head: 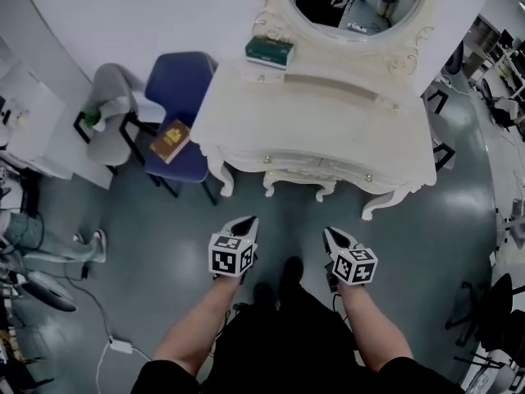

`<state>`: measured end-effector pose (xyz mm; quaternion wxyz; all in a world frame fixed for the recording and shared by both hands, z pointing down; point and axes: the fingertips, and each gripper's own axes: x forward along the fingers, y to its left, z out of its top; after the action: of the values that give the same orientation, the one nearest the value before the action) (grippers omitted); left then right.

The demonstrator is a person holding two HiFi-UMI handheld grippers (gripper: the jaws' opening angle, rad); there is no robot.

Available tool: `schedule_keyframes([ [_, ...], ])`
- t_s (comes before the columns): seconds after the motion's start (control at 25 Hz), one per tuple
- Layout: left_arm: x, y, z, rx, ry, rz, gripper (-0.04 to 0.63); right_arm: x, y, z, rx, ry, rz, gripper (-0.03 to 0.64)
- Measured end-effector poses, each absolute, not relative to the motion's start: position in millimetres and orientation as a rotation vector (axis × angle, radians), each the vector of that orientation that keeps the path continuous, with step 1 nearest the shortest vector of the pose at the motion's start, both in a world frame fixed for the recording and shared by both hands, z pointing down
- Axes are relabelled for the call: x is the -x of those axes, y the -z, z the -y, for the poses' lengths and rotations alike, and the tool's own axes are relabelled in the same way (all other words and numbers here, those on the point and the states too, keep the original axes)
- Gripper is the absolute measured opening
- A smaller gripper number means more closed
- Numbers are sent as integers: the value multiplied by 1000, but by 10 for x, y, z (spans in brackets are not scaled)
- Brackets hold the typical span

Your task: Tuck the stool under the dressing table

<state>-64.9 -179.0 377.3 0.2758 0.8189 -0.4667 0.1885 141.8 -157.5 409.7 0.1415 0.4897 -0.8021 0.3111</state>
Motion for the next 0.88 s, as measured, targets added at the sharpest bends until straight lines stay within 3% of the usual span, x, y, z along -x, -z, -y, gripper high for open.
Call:
schedule_keyframes([
  [0.4, 781, -3336, 1251, -2267, -362, 1241, 18, -1433, -3608, 949, -1495, -845, 2293, 2],
  [0.88, 595, -2779, 1580, -2330, -351, 1338, 18, -1692, -2845, 1441, -1485, -672, 2455, 2],
])
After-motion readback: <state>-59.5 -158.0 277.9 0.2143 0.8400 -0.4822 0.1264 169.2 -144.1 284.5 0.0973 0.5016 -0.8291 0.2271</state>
